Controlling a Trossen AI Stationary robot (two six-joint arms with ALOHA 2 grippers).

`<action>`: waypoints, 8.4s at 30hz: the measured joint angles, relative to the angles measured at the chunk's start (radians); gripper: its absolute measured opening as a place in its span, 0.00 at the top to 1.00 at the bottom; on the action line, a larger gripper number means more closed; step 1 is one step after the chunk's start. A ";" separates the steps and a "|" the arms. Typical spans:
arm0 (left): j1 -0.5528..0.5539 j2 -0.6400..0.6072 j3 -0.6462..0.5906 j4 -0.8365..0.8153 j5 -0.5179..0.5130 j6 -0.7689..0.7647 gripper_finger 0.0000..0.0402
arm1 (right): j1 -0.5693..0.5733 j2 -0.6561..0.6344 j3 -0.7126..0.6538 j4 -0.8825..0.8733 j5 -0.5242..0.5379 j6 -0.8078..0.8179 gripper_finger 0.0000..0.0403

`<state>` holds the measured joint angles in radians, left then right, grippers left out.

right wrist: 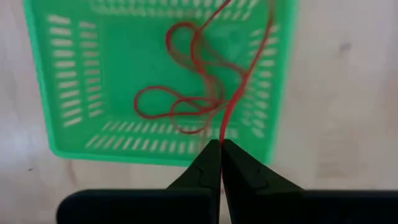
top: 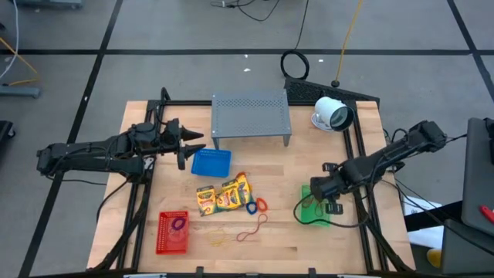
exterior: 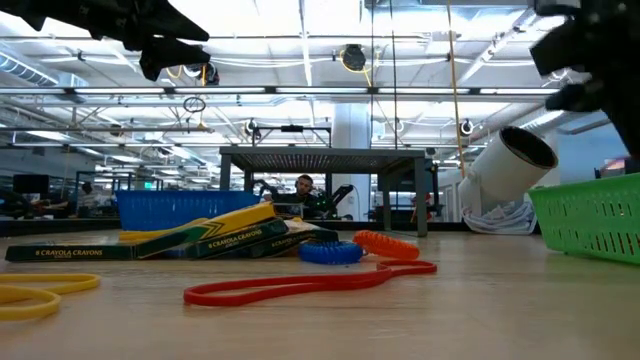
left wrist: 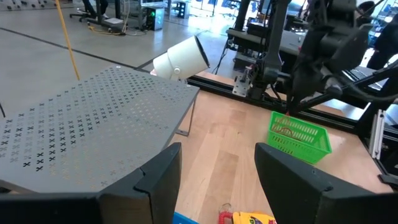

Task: Pick & Place Office Desk Supplies
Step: Put the red rubber band into the green bin

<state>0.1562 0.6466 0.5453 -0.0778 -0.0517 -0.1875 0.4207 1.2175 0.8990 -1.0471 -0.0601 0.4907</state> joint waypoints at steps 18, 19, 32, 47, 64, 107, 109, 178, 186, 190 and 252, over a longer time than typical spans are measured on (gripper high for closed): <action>0.000 0.000 0.000 0.001 -0.001 0.000 0.47 | 0.000 0.000 -0.037 0.092 -0.014 0.074 0.82; 0.000 0.000 0.000 0.001 -0.001 0.000 0.47 | 0.000 0.000 -0.037 0.099 -0.015 0.074 0.81; 0.000 0.000 0.000 0.001 -0.001 0.000 0.47 | 0.000 -0.016 0.009 0.266 -0.016 0.026 0.69; 0.000 0.000 0.000 0.000 0.015 -0.009 0.47 | -0.003 -0.067 0.020 0.836 0.011 -0.241 0.71; 0.000 0.000 0.000 -0.001 0.139 -0.013 0.47 | -0.132 0.145 0.203 0.850 -0.127 -0.492 0.77; 0.000 0.000 0.000 0.000 0.138 0.080 0.47 | 0.048 0.995 1.182 -0.005 0.004 -0.789 0.80; 0.000 0.000 0.000 0.000 0.138 0.081 0.47 | 0.047 0.996 1.161 0.018 0.007 -0.790 0.80; 0.000 0.001 0.000 0.000 0.139 0.112 0.47 | 0.012 0.989 0.799 0.389 0.008 -0.767 0.63; 0.000 0.001 0.000 0.000 0.139 0.114 0.47 | 0.008 0.990 0.798 0.386 0.003 -0.797 0.68; 0.000 0.001 0.000 0.000 0.139 0.114 0.47 | 0.005 0.991 0.798 0.387 -0.065 -0.799 0.72; -0.014 0.001 0.000 0.005 0.140 0.113 0.47 | 0.132 0.430 0.796 -0.232 0.615 -0.191 1.00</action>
<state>0.1421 0.6476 0.5449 -0.0723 0.0883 -0.0742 0.5526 1.6475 1.6951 -1.2791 0.5545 0.2998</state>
